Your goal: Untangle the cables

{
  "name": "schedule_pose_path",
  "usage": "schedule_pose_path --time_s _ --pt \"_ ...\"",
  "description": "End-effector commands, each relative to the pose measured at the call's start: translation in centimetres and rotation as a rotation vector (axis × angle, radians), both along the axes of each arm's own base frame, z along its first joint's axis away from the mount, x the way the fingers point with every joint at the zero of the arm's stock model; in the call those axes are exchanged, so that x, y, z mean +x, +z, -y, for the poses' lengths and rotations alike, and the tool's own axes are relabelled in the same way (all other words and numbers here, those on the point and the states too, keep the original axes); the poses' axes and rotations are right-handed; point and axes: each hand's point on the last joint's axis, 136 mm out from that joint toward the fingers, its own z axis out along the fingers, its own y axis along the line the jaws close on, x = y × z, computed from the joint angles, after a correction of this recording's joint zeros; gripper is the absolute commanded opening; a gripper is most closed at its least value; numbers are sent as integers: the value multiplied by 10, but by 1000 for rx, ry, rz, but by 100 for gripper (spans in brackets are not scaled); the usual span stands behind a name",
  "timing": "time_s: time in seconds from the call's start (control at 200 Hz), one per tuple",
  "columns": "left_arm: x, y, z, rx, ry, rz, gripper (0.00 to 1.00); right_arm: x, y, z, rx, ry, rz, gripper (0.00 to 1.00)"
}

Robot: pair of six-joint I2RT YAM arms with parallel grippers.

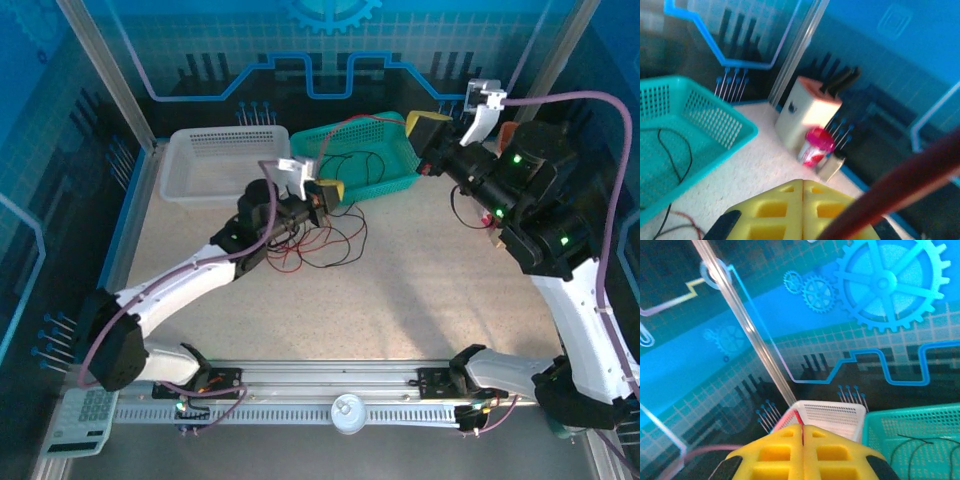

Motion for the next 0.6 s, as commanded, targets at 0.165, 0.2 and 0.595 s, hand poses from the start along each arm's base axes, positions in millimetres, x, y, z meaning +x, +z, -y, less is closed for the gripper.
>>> schedule_pose_path --time_s 0.165,0.2,0.595 --pt "-8 85 -47 -287 15 83 0 39 -81 -13 -17 -10 -160 0" --pt "-7 92 -52 -316 14 86 0 42 -93 -18 -16 6 -186 0" --pt "3 88 -49 -389 -40 32 6 54 -141 -67 -6 127 -281 0"
